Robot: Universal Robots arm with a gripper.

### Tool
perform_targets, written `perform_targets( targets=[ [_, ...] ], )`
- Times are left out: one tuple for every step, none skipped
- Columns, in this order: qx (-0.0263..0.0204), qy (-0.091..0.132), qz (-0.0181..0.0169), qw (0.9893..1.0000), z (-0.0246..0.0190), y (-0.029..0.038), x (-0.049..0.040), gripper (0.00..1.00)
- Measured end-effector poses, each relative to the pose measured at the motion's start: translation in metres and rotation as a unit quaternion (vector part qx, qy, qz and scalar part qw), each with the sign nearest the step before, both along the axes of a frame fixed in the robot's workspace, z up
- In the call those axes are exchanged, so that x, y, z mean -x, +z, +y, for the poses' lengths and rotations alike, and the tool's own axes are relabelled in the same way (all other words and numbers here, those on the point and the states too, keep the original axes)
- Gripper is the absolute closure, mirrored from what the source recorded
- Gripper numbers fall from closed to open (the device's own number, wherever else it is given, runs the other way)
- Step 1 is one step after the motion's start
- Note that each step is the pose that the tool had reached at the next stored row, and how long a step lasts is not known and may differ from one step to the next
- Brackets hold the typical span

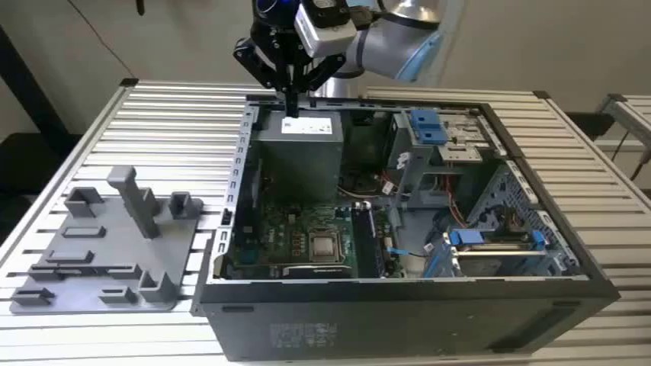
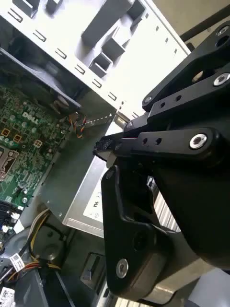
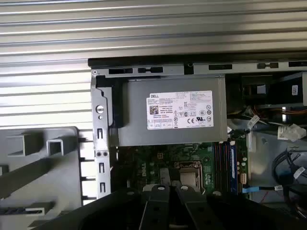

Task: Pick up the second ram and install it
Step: 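Reach for the second ram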

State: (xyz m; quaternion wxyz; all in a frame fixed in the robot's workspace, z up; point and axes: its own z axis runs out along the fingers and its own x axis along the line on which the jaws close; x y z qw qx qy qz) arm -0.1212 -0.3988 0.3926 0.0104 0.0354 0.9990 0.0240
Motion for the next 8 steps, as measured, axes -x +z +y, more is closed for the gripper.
perform_targets(
  targets=[
    [0.0000, 0.000, 0.0000, 1.0000, 0.0000, 0.0000, 0.0000, 0.89],
    [0.0000, 0.000, 0.0000, 1.0000, 0.0000, 0.0000, 0.0000, 0.89],
    [0.0000, 0.000, 0.0000, 1.0000, 0.0000, 0.0000, 0.0000, 0.89],
    [0.0000, 0.000, 0.0000, 1.0000, 0.0000, 0.0000, 0.0000, 0.89],
    [0.0000, 0.000, 0.0000, 1.0000, 0.0000, 0.0000, 0.0000, 0.89],
    [0.0000, 0.000, 0.0000, 1.0000, 0.0000, 0.0000, 0.0000, 0.89],
    [0.0000, 0.000, 0.0000, 1.0000, 0.0000, 0.0000, 0.0000, 0.89],
    [0.0000, 0.000, -0.0002, 1.0000, 0.0000, 0.0000, 0.0002, 0.89]
  ],
)
